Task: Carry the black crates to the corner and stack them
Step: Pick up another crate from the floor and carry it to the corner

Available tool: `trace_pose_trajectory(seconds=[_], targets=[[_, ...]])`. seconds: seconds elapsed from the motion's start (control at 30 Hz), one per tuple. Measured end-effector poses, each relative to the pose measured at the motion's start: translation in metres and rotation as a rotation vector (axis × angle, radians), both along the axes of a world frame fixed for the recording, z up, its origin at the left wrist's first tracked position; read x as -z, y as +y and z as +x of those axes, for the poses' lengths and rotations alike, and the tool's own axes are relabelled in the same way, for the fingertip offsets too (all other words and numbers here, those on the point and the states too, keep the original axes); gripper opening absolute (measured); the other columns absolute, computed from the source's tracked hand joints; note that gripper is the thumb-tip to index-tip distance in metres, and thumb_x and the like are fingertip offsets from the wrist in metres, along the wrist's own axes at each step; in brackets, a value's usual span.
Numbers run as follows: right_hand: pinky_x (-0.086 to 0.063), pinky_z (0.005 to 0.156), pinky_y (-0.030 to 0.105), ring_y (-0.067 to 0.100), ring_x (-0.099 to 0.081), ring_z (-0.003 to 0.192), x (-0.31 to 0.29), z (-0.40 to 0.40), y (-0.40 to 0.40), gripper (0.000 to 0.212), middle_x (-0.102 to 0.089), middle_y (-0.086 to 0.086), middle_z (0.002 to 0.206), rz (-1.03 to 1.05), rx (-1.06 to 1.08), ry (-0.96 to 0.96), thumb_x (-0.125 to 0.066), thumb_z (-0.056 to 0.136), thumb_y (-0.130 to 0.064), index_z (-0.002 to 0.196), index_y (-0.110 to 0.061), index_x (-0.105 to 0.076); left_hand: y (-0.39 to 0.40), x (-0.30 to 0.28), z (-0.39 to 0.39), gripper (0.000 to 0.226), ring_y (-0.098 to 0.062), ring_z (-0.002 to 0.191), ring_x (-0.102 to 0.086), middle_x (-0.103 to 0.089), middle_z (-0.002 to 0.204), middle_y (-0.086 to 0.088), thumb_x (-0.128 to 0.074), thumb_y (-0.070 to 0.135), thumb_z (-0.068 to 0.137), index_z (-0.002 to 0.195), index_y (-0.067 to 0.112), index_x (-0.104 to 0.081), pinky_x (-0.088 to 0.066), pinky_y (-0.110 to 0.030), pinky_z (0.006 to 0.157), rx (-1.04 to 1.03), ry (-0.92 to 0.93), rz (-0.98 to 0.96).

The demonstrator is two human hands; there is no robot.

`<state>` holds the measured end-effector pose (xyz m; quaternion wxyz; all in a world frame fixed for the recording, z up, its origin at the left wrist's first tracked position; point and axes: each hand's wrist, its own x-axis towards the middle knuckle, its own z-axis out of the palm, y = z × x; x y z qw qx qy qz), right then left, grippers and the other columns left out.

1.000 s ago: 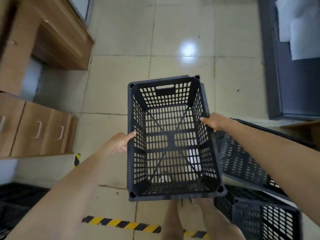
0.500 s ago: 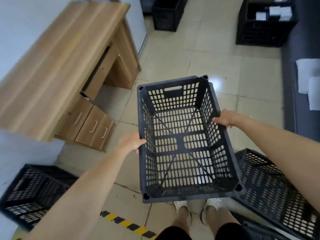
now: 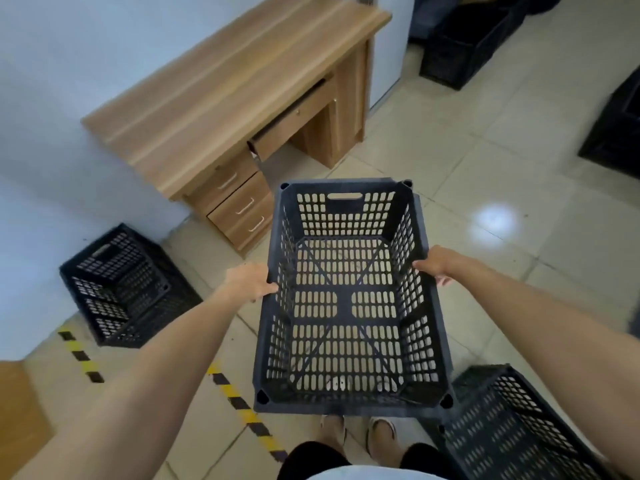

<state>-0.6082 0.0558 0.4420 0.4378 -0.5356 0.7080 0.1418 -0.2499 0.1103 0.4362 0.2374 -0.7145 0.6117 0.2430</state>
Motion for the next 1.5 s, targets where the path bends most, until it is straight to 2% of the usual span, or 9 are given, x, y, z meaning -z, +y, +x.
trace_pose_trajectory(seconds=[0.17, 0.3, 0.43, 0.5, 0.6, 0.7, 0.83, 1.13, 1.5], targets=[[-0.047, 0.053, 0.024, 0.028, -0.062, 0.080, -0.004, 0.044, 0.005, 0.048, -0.065, 0.025, 0.114, -0.011, -0.213, 0.006, -0.047, 0.101, -0.033, 0.125, 0.007, -0.050, 0.061, -0.014, 0.020, 0.036, -0.017, 0.072, -0.066, -0.068, 0.076, 0.000, -0.051, 0.048, 0.094, 0.094, 0.013, -0.060, -0.050, -0.031, 0.067, -0.172, -0.087, 0.000], [-0.045, 0.051, 0.024, 0.027, -0.062, 0.079, -0.012, 0.094, 0.016, 0.047, -0.065, 0.025, 0.115, -0.020, -0.365, -0.017, -0.046, 0.101, -0.032, 0.127, 0.007, -0.050, 0.117, -0.030, 0.049, 0.038, -0.022, 0.080, -0.061, -0.063, 0.085, 0.000, -0.051, 0.052, 0.093, 0.083, 0.016, -0.052, -0.047, -0.033, 0.071, -0.289, -0.152, -0.014], [-0.043, 0.047, 0.024, 0.024, -0.060, 0.078, -0.029, 0.161, 0.035, 0.045, -0.062, 0.023, 0.124, -0.018, -0.493, -0.083, -0.047, 0.101, -0.029, 0.130, 0.006, -0.048, 0.177, -0.048, 0.095, 0.037, -0.021, 0.074, -0.067, -0.068, 0.072, 0.000, -0.054, 0.052, 0.091, 0.075, 0.019, -0.053, -0.056, -0.037, 0.078, -0.457, -0.183, -0.049], [-0.047, 0.051, 0.025, 0.022, -0.060, 0.071, -0.037, 0.198, 0.045, 0.045, -0.062, 0.023, 0.124, -0.013, -0.549, -0.101, -0.046, 0.102, -0.029, 0.131, 0.005, -0.046, 0.207, -0.046, 0.130, 0.038, -0.017, 0.066, -0.068, -0.068, 0.065, 0.001, -0.055, 0.051, 0.090, 0.071, 0.019, -0.055, -0.059, -0.036, 0.075, -0.535, -0.168, -0.034], [-0.052, 0.077, 0.033, 0.024, -0.060, 0.086, -0.046, 0.254, 0.063, 0.043, -0.060, 0.021, 0.127, -0.001, -0.593, -0.124, -0.044, 0.102, -0.027, 0.136, 0.001, -0.043, 0.250, -0.038, 0.179, 0.048, -0.017, 0.067, -0.066, -0.066, 0.071, 0.002, -0.052, 0.062, 0.080, 0.085, 0.015, -0.065, -0.060, -0.036, 0.070, -0.606, -0.157, -0.124], [-0.050, 0.080, 0.036, 0.027, -0.062, 0.089, -0.057, 0.313, 0.085, 0.042, -0.062, 0.020, 0.118, -0.032, -0.668, -0.131, -0.045, 0.101, -0.025, 0.135, 0.000, -0.045, 0.292, -0.061, 0.200, 0.036, -0.021, 0.070, -0.057, -0.053, 0.069, 0.002, -0.057, 0.048, 0.090, 0.077, 0.014, -0.054, -0.055, -0.033, 0.070, -0.682, -0.192, -0.139], [-0.046, 0.055, 0.025, 0.016, -0.056, 0.061, -0.066, 0.388, 0.120, 0.039, -0.058, 0.008, 0.079, -0.081, -0.803, -0.096, -0.046, 0.101, -0.029, 0.123, 0.002, -0.052, 0.349, -0.065, 0.246, 0.036, -0.019, 0.077, -0.060, -0.062, 0.082, 0.002, -0.051, 0.051, 0.093, 0.092, 0.017, -0.062, -0.054, -0.033, 0.070, -0.758, -0.197, -0.102], [-0.038, 0.046, 0.023, 0.015, -0.051, 0.055, -0.042, 0.515, 0.191, 0.037, -0.050, 0.007, 0.067, -0.105, -0.909, -0.045, -0.048, 0.101, -0.029, 0.070, -0.008, -0.043, 0.437, -0.046, 0.338, 0.034, -0.017, 0.085, -0.061, -0.060, 0.086, 0.003, -0.048, 0.049, 0.096, 0.103, 0.018, -0.059, -0.055, -0.032, 0.083, -0.821, -0.223, -0.026], [-0.040, 0.039, 0.021, 0.015, -0.052, 0.055, -0.003, 0.617, 0.200, 0.029, -0.051, 0.006, 0.071, 0.039, -1.051, 0.035, -0.048, 0.100, -0.032, 0.100, -0.003, -0.050, 0.459, -0.013, 0.405, 0.034, -0.011, 0.064, -0.045, -0.045, 0.068, 0.006, -0.047, 0.038, 0.099, 0.071, 0.020, -0.041, -0.043, -0.024, 0.069, -0.927, -0.233, 0.002]])
